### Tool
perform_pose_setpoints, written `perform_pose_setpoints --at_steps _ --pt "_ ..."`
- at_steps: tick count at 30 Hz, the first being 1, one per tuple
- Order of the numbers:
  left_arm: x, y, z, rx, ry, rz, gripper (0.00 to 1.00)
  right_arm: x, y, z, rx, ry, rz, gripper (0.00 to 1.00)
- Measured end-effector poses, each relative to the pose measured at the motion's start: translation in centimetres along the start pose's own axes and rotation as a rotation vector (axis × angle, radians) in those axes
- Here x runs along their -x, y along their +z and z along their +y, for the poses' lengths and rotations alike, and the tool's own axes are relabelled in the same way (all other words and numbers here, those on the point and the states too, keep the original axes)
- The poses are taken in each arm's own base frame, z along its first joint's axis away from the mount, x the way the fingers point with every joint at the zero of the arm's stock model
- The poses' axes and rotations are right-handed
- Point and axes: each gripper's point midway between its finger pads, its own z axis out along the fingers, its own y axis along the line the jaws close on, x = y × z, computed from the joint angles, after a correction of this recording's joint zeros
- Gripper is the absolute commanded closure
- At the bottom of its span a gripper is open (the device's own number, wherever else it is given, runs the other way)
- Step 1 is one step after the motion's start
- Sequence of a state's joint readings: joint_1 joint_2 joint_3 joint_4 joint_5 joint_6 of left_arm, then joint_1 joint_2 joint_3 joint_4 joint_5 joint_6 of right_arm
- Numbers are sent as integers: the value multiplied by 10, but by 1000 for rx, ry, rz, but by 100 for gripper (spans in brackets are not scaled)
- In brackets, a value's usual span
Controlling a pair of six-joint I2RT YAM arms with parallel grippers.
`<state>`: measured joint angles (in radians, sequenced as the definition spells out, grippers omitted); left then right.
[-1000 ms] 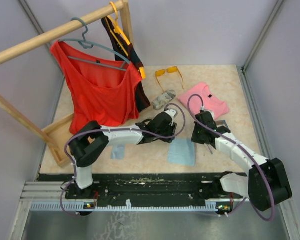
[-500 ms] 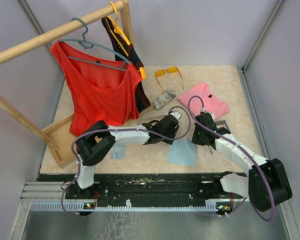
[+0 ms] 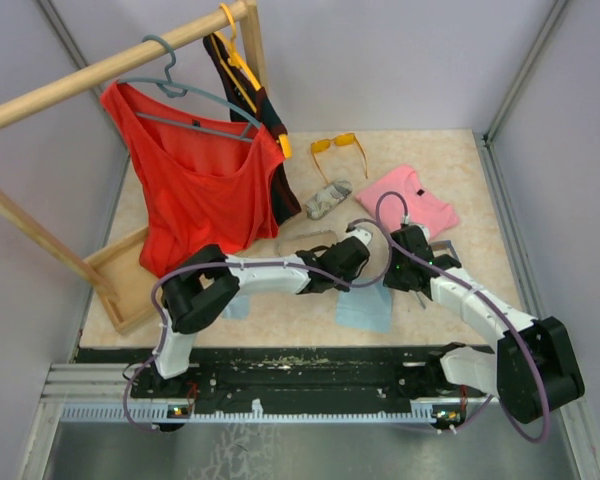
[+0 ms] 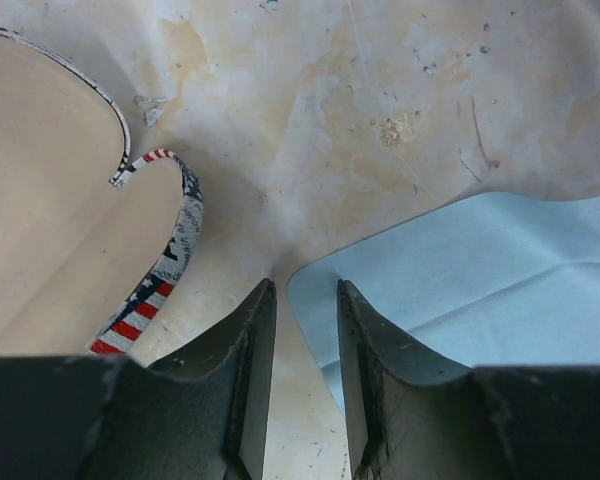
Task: Organize the sunglasses
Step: Fold the glasses cleaning cloth at the center of the board.
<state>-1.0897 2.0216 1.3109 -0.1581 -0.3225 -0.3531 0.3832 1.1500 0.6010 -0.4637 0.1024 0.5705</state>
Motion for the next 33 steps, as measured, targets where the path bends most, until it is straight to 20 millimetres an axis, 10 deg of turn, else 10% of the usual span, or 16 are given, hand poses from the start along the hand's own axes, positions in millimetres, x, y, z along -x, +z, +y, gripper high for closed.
perform_pose_setpoints --at_steps 18,33 --pt "-4 0 -6 49 35 -5 70 -1 1 -1 -1 0 0 100" --pt "-4 -1 -6 62 35 -29 100 -6 4 -2 2 4 7 100"
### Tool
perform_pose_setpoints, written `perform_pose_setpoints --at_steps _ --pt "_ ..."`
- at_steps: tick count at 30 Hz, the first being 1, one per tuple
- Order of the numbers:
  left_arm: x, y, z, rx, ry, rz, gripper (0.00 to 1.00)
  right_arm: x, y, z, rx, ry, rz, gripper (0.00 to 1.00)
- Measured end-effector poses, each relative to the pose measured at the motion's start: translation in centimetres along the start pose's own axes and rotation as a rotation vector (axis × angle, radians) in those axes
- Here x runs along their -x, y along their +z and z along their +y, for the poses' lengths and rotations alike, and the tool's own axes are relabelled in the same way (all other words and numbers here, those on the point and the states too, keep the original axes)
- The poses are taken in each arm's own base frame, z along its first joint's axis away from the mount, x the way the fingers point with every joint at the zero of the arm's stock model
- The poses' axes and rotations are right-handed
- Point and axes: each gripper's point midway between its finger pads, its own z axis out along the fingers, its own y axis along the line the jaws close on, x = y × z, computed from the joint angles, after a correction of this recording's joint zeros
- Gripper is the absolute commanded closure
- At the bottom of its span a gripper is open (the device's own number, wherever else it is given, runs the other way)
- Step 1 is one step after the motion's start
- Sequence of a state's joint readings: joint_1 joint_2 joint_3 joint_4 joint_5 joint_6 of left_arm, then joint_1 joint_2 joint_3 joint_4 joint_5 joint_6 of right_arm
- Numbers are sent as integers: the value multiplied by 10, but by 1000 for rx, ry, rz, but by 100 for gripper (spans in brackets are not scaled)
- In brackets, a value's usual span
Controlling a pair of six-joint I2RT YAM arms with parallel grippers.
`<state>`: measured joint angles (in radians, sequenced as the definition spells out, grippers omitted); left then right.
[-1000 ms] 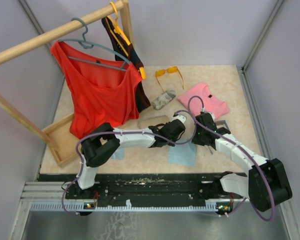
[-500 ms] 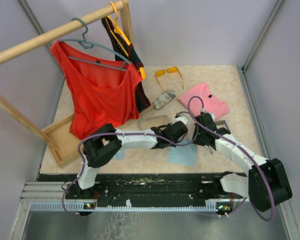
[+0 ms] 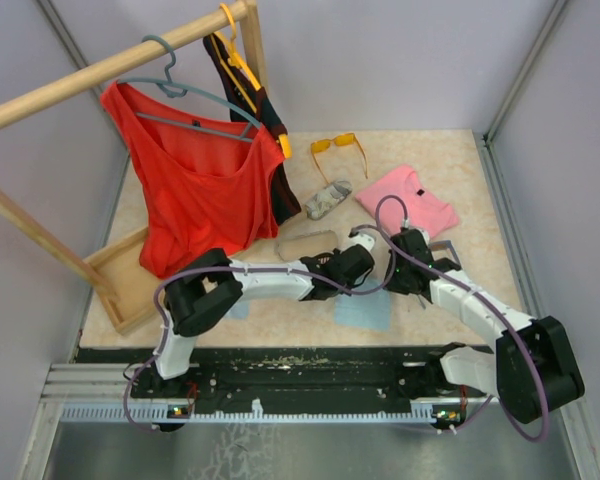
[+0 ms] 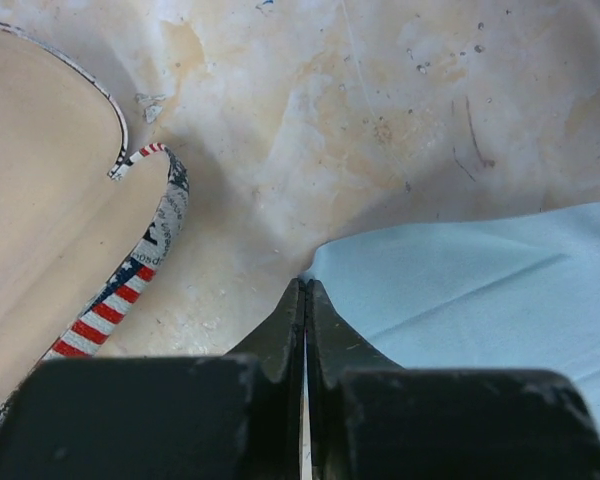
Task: Organize the sunglasses
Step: Fold the glasses cleaning cloth at the center of the board.
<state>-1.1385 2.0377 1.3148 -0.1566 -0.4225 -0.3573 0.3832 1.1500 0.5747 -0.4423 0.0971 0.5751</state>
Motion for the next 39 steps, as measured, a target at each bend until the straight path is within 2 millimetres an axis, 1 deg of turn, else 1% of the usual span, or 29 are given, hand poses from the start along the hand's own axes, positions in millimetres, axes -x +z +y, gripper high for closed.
perform_pose_setpoints --at_steps 6,13,17,20,27,31,39 --pt "-4 -7 4 -20 17 -4 100 -7 4 2 23 5 13 100" --pt "-8 -11 4 -61 59 5 100 2 6 10 58 8 -16 100" --pt "-8 -15 5 -77 69 3 100 3 6 11 61 8 -23 100" --pt "-4 -18 6 -88 71 -12 100 6 4 12 64 9 -37 100" --pt "17 -24 11 -98 63 -66 100 8 3 10 54 8 -48 100" --pt "23 -26 13 -104 68 -91 100 8 3 9 49 8 -49 100" --pt "14 -36 18 -134 87 -116 100 5 -1 6 42 11 -42 100"
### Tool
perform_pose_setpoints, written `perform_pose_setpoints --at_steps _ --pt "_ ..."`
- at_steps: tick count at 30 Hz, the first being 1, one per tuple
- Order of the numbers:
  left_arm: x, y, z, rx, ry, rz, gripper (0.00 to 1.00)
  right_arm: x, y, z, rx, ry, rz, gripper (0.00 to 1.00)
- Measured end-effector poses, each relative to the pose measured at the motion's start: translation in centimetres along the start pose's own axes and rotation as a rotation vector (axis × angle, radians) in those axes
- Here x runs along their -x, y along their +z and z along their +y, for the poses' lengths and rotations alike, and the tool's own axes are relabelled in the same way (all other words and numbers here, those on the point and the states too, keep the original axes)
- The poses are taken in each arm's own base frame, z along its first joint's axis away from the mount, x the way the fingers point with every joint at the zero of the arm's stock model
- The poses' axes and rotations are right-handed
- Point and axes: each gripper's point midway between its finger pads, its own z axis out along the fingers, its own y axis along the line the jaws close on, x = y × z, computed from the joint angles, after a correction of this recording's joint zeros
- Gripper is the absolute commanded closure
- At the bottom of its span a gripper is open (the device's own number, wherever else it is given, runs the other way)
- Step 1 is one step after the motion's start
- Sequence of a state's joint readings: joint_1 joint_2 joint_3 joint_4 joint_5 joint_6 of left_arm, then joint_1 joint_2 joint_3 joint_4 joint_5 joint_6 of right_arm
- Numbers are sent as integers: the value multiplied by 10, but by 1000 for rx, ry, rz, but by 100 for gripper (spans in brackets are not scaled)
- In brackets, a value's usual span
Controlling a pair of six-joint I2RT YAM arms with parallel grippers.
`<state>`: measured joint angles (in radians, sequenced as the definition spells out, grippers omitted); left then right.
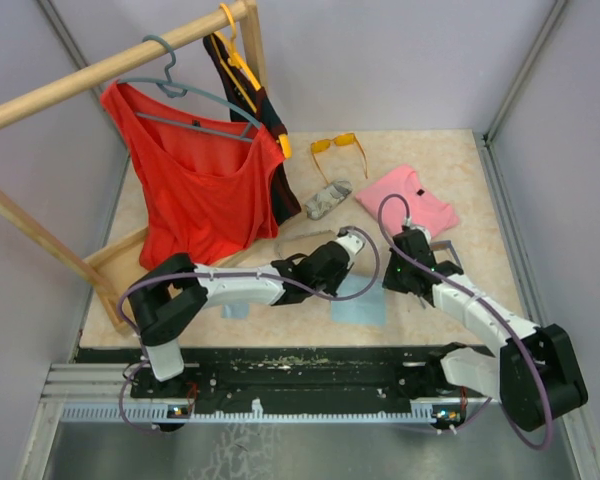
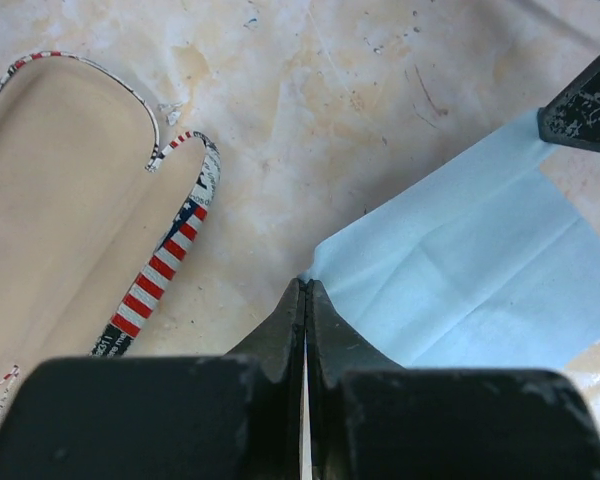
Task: Organize the sunglasses
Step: Fold the glasses cleaning cloth at the center of the board.
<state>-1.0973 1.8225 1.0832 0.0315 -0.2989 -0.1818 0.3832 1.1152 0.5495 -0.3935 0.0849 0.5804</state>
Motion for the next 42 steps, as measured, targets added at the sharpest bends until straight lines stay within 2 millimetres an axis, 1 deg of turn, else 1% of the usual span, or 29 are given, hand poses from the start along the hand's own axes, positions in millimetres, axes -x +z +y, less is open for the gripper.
perform_pose_setpoints --at_steps 12,16,22,25,28,35,42 --pt "-11 -1 -10 -72 2 1 100 -7 -8 -4 -12 24 23 100" --pt "-16 -6 -12 -94 2 6 100 -11 -8 -3 -8 30 37 100" --pt "-13 -16 -14 -124 -5 -15 100 -20 -11 -5 8 38 58 100" --pt "-14 -17 -14 -129 -6 -19 100 -21 -13 -3 19 42 60 100" --pt "-18 -17 -15 -134 -4 -11 97 -25 -13 -3 26 47 70 100" --pt "-20 -19 -22 -162 -1 -7 88 -34 -11 -8 14 49 93 100" --pt "-23 -27 -26 -196 -28 -4 85 -35 -12 -8 17 49 90 100"
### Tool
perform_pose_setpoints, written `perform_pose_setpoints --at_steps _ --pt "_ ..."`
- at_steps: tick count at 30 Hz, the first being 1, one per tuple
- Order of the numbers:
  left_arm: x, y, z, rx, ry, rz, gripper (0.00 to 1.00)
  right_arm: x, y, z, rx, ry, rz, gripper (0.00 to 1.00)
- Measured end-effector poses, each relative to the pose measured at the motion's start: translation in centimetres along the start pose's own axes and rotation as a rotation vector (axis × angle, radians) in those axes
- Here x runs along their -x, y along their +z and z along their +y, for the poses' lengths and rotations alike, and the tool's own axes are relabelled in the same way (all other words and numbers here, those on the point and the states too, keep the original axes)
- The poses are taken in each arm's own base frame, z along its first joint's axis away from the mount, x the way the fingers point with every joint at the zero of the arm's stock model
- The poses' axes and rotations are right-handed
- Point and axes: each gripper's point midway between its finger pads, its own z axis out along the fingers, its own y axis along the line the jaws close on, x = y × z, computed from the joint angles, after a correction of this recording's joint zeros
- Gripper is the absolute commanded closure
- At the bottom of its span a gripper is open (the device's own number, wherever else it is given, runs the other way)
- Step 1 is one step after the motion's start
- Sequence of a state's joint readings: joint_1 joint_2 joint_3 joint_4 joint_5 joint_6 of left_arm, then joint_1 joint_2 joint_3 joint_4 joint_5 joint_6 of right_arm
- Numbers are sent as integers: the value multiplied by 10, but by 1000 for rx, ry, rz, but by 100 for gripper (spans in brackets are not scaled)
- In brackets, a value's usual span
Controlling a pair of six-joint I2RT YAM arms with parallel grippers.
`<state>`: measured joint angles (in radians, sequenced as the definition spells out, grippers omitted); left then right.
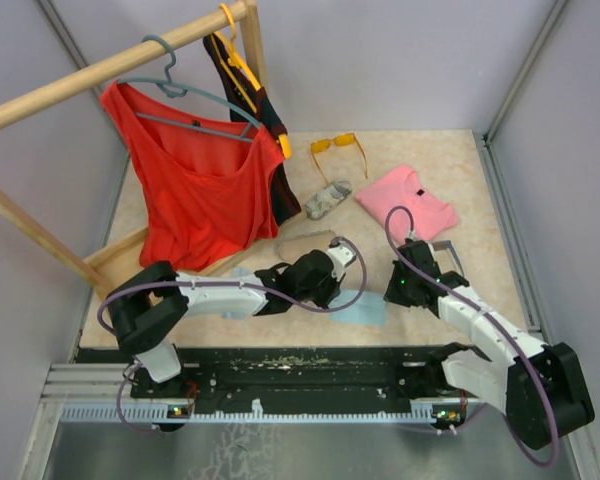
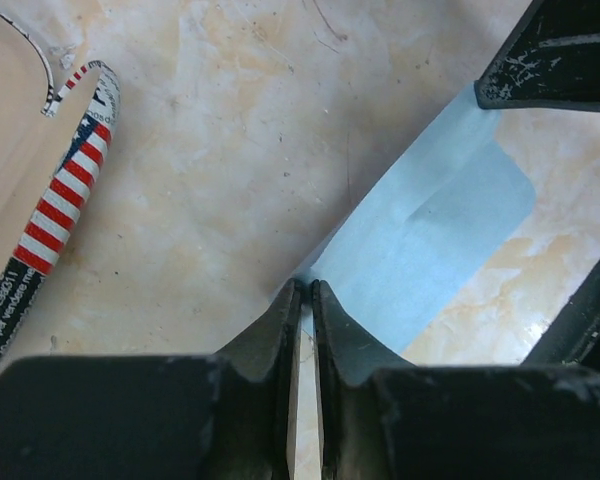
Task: Organize the sunglasses
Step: Fold the glasses cleaning cloth at the center of the board.
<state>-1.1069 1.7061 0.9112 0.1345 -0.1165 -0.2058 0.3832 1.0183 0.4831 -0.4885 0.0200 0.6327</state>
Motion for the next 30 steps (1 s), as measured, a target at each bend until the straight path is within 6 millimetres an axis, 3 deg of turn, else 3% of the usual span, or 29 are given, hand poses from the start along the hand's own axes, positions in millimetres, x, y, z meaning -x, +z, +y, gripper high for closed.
perform_pose_setpoints --at_steps 5,20,30 --pt "-2 -6 -6 -29 -19 -6 85 4 -5 4 25 1 -22 100" --pt "-21 -8 -15 -65 -35 31 82 -7 -11 4 48 43 -10 78" --pt "-31 -12 -21 -86 -38 47 78 -7 -18 7 65 70 -24 75"
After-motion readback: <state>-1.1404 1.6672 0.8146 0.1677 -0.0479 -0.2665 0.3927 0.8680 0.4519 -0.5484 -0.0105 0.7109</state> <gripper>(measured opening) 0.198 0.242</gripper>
